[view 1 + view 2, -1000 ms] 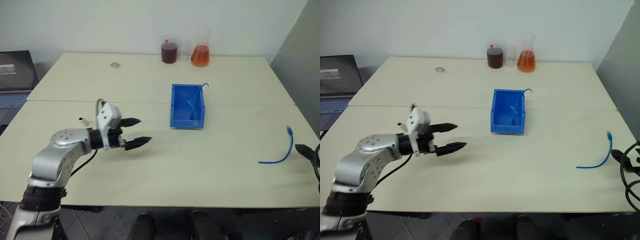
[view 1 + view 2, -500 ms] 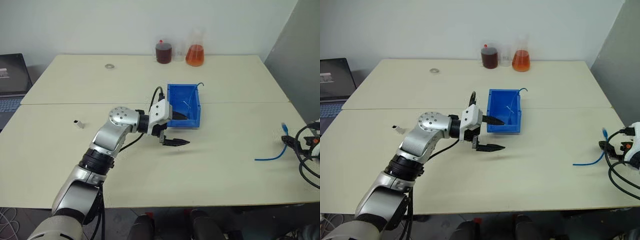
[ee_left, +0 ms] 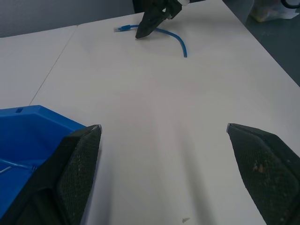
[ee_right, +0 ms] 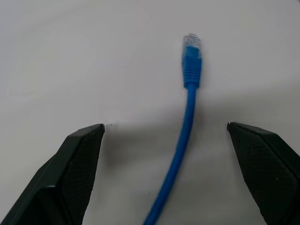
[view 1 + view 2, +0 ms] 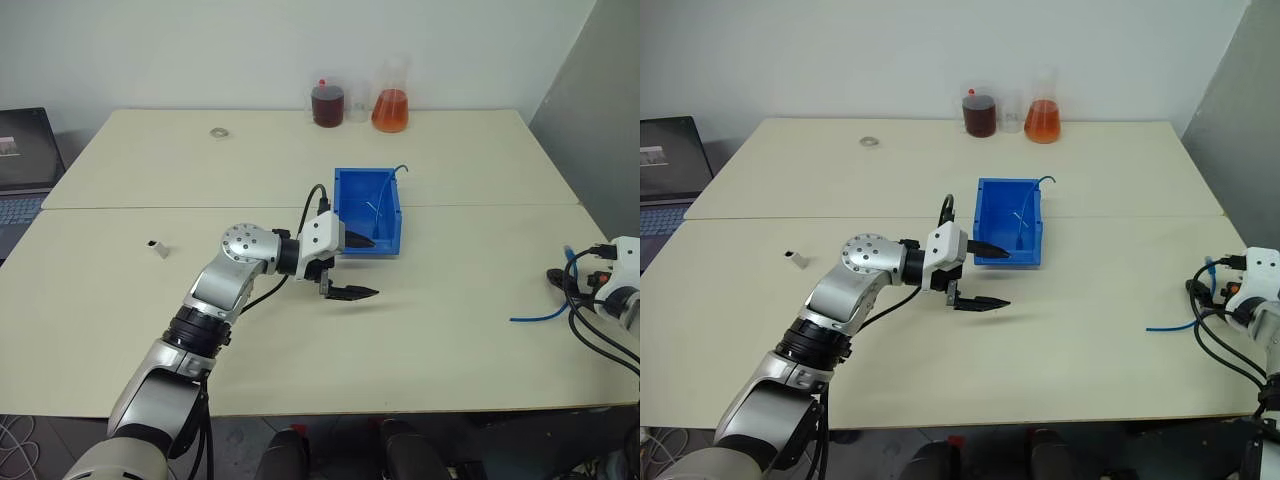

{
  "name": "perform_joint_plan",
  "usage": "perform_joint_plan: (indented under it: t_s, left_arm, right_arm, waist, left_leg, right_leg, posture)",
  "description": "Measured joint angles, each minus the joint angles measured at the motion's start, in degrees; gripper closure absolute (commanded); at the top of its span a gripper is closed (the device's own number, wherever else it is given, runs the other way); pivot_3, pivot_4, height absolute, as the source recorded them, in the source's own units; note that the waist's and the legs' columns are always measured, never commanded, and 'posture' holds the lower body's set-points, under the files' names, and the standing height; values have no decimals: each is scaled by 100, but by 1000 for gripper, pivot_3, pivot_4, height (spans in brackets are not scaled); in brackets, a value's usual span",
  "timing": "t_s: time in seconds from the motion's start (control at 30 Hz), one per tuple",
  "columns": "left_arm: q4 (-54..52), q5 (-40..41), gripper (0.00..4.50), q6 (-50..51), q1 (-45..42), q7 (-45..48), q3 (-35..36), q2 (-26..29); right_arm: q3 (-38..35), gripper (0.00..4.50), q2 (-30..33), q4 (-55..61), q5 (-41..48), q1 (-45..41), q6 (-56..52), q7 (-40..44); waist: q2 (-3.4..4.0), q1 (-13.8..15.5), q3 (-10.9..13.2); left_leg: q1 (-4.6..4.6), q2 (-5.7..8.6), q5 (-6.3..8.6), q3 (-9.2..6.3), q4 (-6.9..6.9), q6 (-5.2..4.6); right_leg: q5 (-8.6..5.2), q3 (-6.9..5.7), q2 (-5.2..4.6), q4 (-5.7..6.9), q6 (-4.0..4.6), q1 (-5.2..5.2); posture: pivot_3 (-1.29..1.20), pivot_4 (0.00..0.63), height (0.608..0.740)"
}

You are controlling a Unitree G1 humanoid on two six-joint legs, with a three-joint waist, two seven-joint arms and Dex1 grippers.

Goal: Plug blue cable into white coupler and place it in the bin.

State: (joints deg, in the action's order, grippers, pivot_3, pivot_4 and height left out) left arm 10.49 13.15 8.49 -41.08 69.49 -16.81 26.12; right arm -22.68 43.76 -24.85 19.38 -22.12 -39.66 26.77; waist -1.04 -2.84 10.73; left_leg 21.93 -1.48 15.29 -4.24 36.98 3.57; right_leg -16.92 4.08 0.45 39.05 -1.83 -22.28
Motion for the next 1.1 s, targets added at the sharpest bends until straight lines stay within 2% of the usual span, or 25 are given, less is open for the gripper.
perform_joint_plan:
  t_s: [0.2, 0.53, 0.77, 0.83, 0.93, 1.03, 1.1]
  left_arm:
    - [-5, 3, 0, 48, 0, -13, 48, 80]
    - [-41, 7, 0, 112, -1, -3, 55, 125]
    - [-116, 17, 0, 155, 65, -44, 153, 124]
    - [-478, 41, 0, 223, 495, -230, 296, 151]
    - [-1089, 117, 0, 489, 1549, -619, 549, 304]
    - [-1844, 321, 0, 952, 2502, -1237, 1117, 375]
    - [-2485, 456, 0, 1238, 3087, -1779, 1646, 371]
  right_arm:
    - [-4, 2142, -1, 89, 109, 37, -122, 230]
    - [-82, 4426, -5, 48, 90, 151, 24, 177]
    - [-13, 4471, 2, 261, 12, 333, 128, 221]
    - [413, 4471, 168, 866, -64, 696, 277, 644]
    - [1333, 4471, 730, 1910, -241, 1135, 682, 1756]
    - [1886, 4471, 852, 2653, -179, 870, 661, 2471]
    - [2307, 4471, 703, 2837, -194, 314, 596, 2674]
  waist:
    - [0, -8, 0]
    - [0, -7, 0]
    - [1, 2, -1]
    - [14, -33, -8]
    - [29, -107, -11]
    - [23, -124, -8]
    - [19, -102, -6]
  left_leg:
    - [-2, -2, 0, -1, 0, 0]
    - [-1, -1, 0, -1, 1, 0]
    - [-2, -1, 0, -2, 1, 0]
    - [-5, -5, 1, 0, -2, -1]
    - [-9, -15, 6, -2, -4, -10]
    - [-11, -19, 5, -13, 3, -9]
    - [-14, -18, 4, -17, 9, -9]
  right_leg:
    - [1, -1, 0, 2, 1, 0]
    - [1, -1, 0, 2, 1, 1]
    - [1, -2, 0, 2, 1, 2]
    - [1, 3, 0, 2, 1, 2]
    - [0, 2, 5, 3, 2, -2]
    - [3, -5, 6, 8, 5, 2]
    - [8, -8, 6, 5, -2, 9]
  posture:
    - [0, 150, 740]
    - [0, 150, 740]
    - [0, 150, 740]
    - [0, 150, 740]
    - [0, 150, 740]
    - [0, 150, 740]
    - [0, 150, 740]
